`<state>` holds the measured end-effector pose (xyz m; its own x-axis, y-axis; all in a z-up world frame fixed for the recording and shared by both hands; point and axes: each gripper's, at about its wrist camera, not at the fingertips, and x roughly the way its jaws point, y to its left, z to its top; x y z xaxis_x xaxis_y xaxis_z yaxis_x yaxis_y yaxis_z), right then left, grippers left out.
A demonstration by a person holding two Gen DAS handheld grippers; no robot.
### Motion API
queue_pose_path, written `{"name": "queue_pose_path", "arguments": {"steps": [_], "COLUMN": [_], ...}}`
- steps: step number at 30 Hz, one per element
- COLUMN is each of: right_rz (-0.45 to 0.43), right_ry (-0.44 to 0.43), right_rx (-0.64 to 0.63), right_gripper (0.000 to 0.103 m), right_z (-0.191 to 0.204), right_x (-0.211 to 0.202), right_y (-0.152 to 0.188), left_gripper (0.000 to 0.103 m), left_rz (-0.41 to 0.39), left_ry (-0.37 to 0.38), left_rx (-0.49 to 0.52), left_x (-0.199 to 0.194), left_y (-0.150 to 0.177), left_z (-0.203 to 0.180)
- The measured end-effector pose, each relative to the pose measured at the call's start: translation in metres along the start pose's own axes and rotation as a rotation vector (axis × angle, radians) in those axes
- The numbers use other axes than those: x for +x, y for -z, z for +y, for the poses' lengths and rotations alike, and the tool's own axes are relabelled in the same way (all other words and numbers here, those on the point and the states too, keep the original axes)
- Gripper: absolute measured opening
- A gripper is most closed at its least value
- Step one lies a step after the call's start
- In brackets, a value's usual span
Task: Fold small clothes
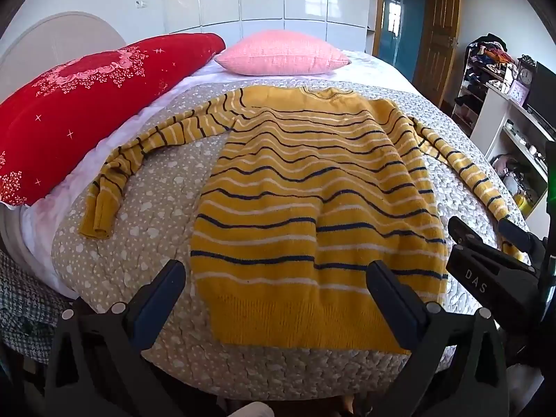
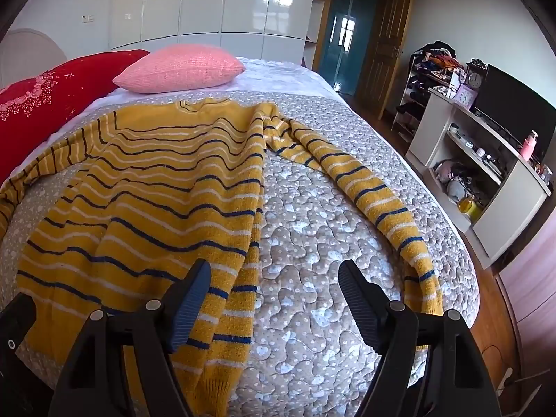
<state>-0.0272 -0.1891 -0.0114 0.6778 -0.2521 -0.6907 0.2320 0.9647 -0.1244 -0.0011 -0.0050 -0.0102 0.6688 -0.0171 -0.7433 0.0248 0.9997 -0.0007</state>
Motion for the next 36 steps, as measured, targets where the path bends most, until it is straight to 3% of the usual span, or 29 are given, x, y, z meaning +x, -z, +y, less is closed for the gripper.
{"name": "queue_pose_path", "arguments": {"steps": [36], "right_rz": [0.031], "right_ry": [-0.006], "right_rx": [0.000], "right_gripper": [0.081], "right_z": [0.001], "right_x": [0.008], "right_y": [0.006], "left_gripper": [0.103], "left_rz": [0.049], "left_ry": [0.007], "left_rx": [-0.012], "left_x": [0.012], "left_y": [0.004], "left_z": [0.005]}}
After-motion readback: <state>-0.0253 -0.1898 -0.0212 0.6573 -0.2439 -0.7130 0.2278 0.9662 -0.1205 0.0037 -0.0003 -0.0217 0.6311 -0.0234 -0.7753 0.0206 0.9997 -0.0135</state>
